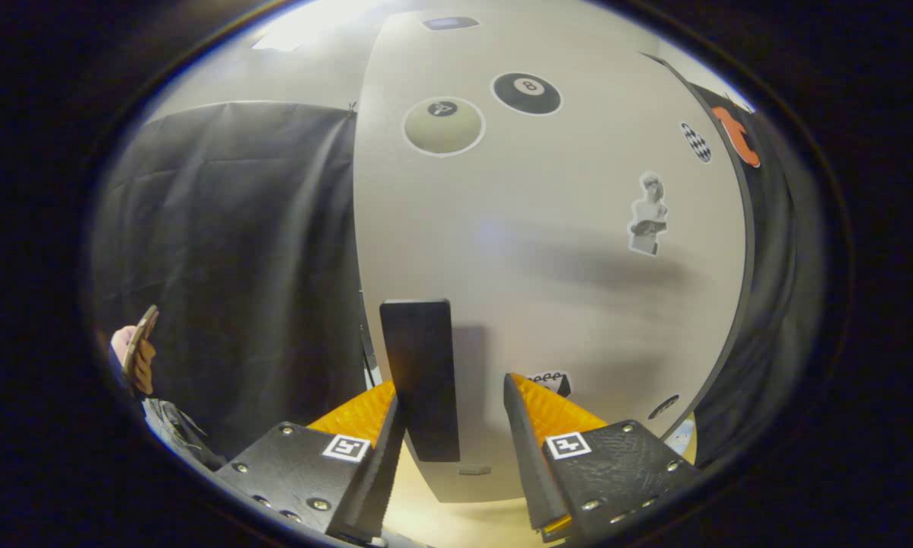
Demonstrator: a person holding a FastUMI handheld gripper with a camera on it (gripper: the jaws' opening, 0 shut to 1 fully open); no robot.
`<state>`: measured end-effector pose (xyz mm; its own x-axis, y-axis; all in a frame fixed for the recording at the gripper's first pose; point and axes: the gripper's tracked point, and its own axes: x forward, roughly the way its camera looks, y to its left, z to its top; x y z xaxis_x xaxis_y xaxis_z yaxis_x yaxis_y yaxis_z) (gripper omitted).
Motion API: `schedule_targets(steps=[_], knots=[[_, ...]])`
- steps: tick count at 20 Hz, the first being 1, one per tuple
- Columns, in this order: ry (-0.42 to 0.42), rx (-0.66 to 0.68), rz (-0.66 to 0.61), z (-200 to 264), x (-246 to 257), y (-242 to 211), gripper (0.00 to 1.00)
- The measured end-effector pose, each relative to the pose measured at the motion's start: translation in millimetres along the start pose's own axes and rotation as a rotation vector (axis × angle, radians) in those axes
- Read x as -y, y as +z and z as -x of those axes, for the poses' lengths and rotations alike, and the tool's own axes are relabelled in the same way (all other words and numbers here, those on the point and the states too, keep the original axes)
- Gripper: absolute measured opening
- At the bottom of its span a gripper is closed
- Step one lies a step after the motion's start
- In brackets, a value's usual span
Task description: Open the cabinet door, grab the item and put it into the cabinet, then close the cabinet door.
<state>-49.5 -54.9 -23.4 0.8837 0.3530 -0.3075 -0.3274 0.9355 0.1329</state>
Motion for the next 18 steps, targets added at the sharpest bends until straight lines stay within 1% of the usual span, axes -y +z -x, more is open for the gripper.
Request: schedule_targets(steps=[10, 18], knots=[[-0.037, 0.003, 0.002, -25, 2, -2, 0.69], [-0.057, 0.008, 0.007, -35, 1, -2, 0.68]])
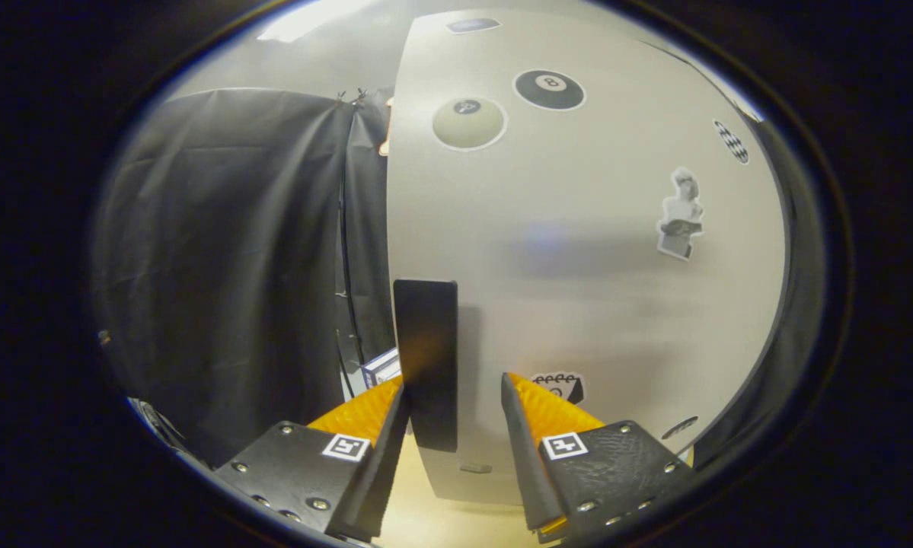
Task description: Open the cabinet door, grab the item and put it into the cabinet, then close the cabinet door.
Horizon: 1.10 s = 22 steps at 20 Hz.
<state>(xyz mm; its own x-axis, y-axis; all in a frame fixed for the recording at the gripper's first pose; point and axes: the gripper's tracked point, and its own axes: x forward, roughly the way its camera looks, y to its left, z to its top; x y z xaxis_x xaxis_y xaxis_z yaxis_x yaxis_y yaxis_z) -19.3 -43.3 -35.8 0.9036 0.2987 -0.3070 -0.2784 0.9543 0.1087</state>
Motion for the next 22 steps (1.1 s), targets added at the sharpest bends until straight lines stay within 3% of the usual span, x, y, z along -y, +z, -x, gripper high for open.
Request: schedule_targets(steps=[22], knots=[[-0.015, 0.029, 0.028, 2.7, -3.6, -1.6, 0.68]])
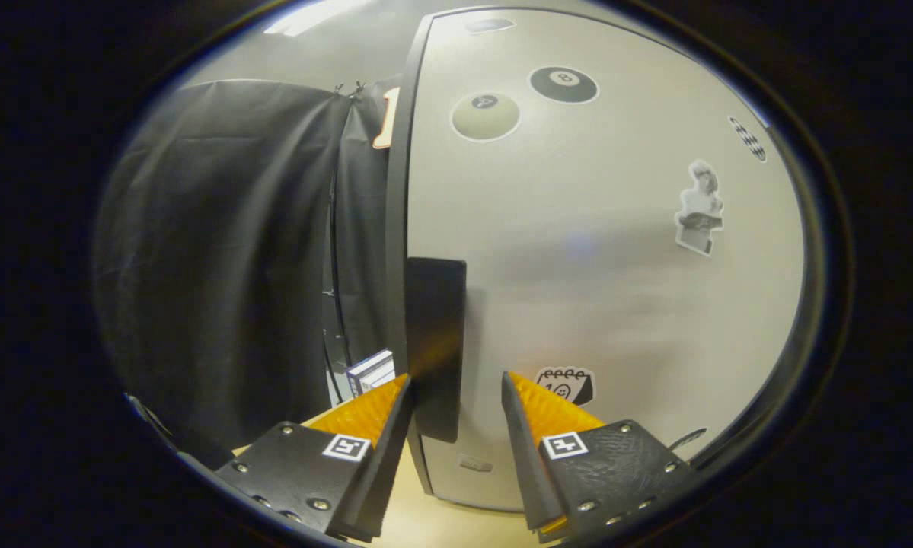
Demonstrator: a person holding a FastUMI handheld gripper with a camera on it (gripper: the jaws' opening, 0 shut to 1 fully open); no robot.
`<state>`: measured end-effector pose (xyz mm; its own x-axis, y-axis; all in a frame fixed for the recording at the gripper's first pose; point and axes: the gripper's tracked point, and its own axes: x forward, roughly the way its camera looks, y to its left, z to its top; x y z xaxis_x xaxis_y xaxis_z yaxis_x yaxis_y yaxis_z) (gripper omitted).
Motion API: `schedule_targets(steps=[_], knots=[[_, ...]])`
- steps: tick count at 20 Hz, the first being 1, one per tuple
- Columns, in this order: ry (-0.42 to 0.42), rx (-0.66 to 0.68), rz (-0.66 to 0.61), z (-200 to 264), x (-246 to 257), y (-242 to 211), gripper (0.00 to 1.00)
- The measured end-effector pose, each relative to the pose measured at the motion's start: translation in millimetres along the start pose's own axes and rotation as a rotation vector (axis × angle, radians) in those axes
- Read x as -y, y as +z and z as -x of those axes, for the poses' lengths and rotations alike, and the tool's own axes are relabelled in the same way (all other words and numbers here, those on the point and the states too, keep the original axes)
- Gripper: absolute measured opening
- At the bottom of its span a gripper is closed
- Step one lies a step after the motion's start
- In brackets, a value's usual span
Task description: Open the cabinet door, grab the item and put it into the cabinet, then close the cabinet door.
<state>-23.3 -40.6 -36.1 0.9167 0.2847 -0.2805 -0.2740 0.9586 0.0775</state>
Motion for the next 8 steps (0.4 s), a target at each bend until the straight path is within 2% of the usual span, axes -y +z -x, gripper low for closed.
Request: schedule_targets(steps=[4, 8], knots=[[-0.018, 0.067, -0.038, 32, 17, 21, 0.68], [-0.103, 0.164, -0.046, 71, 63, 51, 0.68]])
